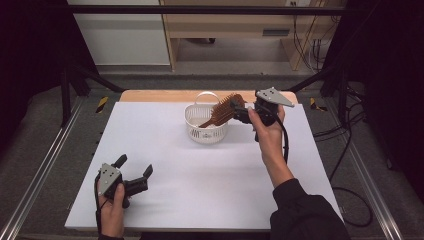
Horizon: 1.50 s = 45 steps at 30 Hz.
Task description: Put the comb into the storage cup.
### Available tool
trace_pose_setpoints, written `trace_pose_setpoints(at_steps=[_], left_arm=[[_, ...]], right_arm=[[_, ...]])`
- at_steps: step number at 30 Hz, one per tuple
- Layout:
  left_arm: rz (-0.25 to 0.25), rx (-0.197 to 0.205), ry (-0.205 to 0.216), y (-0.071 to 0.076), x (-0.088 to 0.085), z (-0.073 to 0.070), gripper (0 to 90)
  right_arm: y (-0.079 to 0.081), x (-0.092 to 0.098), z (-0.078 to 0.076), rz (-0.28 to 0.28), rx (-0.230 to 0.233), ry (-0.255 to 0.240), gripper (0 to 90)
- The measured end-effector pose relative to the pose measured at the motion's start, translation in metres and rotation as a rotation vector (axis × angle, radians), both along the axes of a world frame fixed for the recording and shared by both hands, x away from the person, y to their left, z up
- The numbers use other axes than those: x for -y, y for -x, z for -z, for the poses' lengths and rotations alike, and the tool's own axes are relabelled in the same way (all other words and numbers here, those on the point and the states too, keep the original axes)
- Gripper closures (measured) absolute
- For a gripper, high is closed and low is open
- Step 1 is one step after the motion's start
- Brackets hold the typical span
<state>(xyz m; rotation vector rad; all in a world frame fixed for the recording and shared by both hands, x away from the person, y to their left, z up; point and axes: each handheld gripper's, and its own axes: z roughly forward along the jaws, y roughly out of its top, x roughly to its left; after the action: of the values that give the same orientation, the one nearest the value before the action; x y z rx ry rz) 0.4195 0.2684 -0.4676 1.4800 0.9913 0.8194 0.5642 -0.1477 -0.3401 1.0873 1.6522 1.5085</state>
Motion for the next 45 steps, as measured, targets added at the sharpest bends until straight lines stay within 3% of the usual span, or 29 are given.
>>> trace_pose_setpoints(at_steps=[16, 21, 32, 45], left_arm=[[-0.013, 0.005, 0.003, 0.001, -0.003, -0.001, 1.6], [-0.016, 0.011, -0.016, 0.002, -0.004, -0.003, 1.6], [-0.020, 0.017, -0.016, 0.006, -0.008, -0.006, 1.4], [-0.025, 0.018, 0.005, 0.016, -0.020, -0.005, 1.3]], right_arm=[[0.015, 0.014, -0.019, -0.041, 0.020, -0.009, 4.4], [0.018, 0.019, -0.021, -0.043, 0.031, -0.015, 4.4], [0.027, 0.026, -0.019, -0.069, 0.072, -0.009, 4.0], [0.045, 0.048, -0.022, -0.032, 0.112, -0.033, 3.1]])
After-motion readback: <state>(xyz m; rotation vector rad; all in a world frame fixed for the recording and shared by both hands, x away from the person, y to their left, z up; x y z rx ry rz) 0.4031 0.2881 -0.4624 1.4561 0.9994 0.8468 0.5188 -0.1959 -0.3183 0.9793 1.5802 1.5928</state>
